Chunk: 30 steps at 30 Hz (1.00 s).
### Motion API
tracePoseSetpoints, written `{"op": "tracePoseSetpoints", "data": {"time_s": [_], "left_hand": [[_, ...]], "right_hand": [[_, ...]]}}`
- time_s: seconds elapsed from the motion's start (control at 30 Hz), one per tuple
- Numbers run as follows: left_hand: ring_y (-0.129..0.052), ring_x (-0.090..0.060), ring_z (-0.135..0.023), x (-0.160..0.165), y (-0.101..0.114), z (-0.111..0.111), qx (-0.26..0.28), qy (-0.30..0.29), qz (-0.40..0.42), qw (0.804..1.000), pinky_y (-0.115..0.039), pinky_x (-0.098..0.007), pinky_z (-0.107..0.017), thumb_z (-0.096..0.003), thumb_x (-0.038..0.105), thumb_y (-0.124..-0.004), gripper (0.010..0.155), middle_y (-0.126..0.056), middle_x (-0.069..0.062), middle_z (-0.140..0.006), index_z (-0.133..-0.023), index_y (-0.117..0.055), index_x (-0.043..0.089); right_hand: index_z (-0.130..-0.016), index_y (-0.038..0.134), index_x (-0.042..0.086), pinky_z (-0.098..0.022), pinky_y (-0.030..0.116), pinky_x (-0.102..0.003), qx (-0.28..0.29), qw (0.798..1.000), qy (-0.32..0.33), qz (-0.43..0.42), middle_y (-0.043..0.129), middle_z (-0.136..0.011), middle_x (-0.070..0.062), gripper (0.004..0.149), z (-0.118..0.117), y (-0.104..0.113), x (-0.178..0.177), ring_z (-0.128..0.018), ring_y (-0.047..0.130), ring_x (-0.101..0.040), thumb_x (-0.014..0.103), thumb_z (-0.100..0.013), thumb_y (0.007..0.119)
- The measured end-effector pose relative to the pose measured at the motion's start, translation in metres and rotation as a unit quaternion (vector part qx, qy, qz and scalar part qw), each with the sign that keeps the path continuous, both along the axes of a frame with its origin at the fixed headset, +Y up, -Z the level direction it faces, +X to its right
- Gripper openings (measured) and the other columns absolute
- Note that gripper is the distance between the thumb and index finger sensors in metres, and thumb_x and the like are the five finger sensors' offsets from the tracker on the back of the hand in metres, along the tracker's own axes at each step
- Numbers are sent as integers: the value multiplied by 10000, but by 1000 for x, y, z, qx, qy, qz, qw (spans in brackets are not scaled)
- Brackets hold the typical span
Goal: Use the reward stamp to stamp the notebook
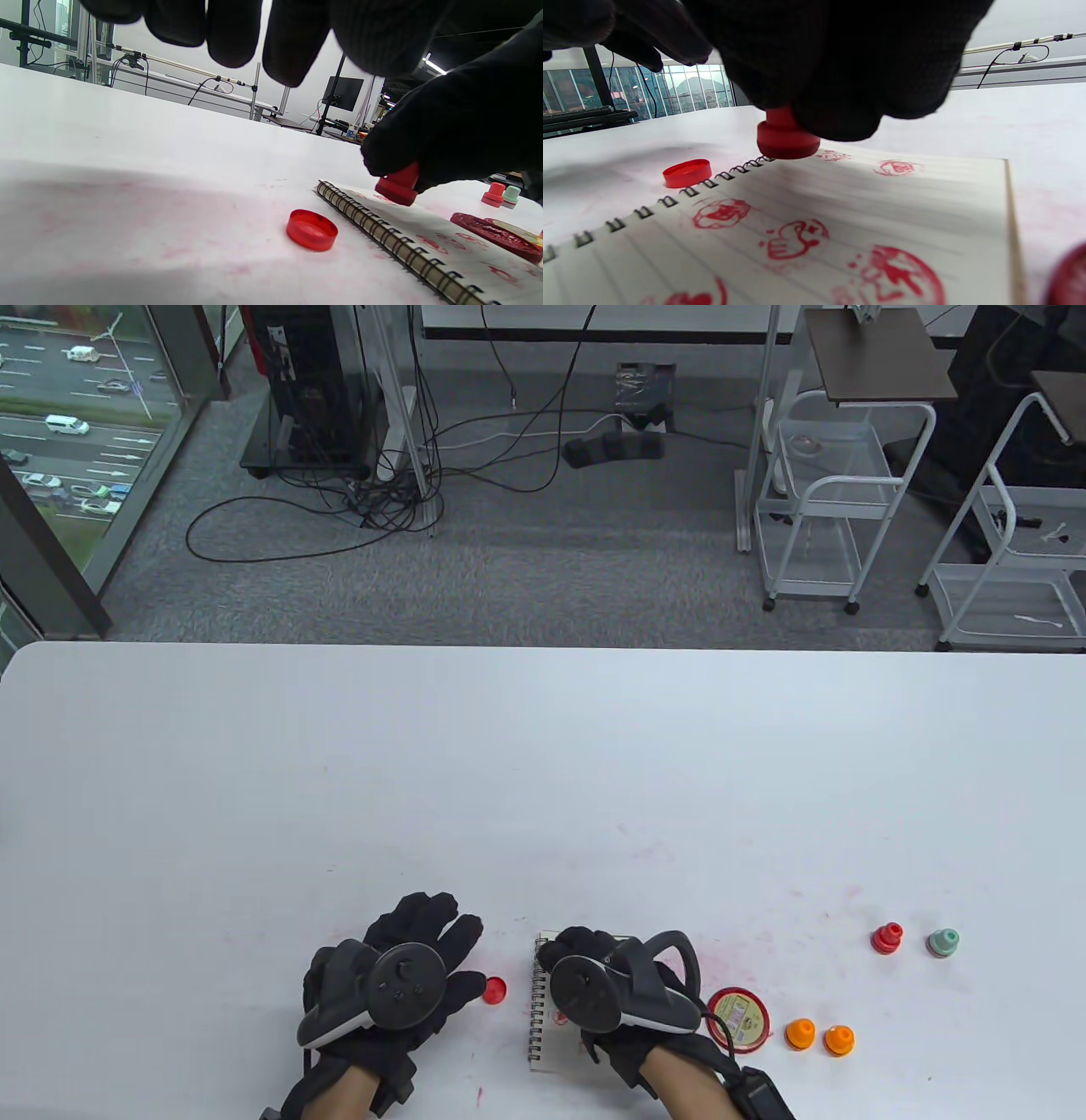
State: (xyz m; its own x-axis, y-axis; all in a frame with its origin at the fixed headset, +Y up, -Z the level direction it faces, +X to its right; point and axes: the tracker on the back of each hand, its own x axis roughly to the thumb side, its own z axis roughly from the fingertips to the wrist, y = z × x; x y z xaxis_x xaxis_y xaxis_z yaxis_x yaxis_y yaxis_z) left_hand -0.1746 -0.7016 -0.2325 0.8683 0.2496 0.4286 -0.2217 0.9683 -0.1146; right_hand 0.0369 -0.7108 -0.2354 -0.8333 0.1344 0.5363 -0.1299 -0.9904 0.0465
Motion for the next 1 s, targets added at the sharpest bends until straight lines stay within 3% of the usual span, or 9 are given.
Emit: {"op": "tracePoseSetpoints", "data": {"time_s": [0.1, 0.17, 0.23, 0.47, 0.73, 1.0], "left_hand": [[-596, -497, -1039, 1, 0, 0, -3, 0, -2, 1000, -579, -644, -723, -457, 526, -751, 709, -614, -200, -1169, -1077, -754, 182], [-597, -498, -1038, 1, -1, 0, -6, -1, -3, 1000, -579, -644, -722, -458, 525, -751, 712, -612, -203, -1170, -1078, -754, 176], [-601, -494, -1037, 2, -3, 1, -11, -1, -7, 1000, -582, -643, -722, -456, 526, -750, 710, -616, -201, -1168, -1077, -753, 181], [-602, -493, -1038, 2, -6, -2, -22, 0, -10, 1000, -582, -642, -723, -459, 526, -748, 708, -613, -199, -1170, -1078, -752, 182], [-606, -492, -1037, 7, -7, -2, -30, -10, -15, 999, -584, -642, -722, -459, 527, -748, 709, -616, -199, -1169, -1080, -749, 185], [-604, -492, -1038, 12, -11, -1, -54, -24, -25, 998, -582, -644, -722, -461, 525, -748, 707, -611, -200, -1172, -1083, -745, 191]], "right_hand": [[-784, 886, 215, -414, 941, -363, 4, 998, 16, 55, 936, -824, -103, 435, 2, -9, -10, -533, 1047, -226, 181, -351, 883], [-758, 890, 222, -395, 952, -348, 50, 995, 25, 79, 947, -790, -93, 432, 6, -11, -16, -505, 1051, -211, 185, -328, 870], [-732, 901, 242, -382, 968, -326, 53, 993, 16, 104, 963, -772, -69, 426, 5, -9, -20, -483, 1068, -189, 195, -310, 872], [-679, 939, 260, -330, 990, -305, 32, 991, 1, 128, 1009, -711, -51, 420, -3, -3, -28, -417, 1105, -168, 211, -264, 895], [-662, 949, 275, -320, 1004, -304, -37, 985, -1, 167, 1029, -685, -39, 420, -20, 5, -37, -411, 1126, -147, 237, -245, 924], [-657, 951, 290, -277, 1006, -303, -14, 973, 31, 230, 1054, -664, -30, 419, -19, 7, -48, -391, 1146, -139, 262, -241, 920]]}}
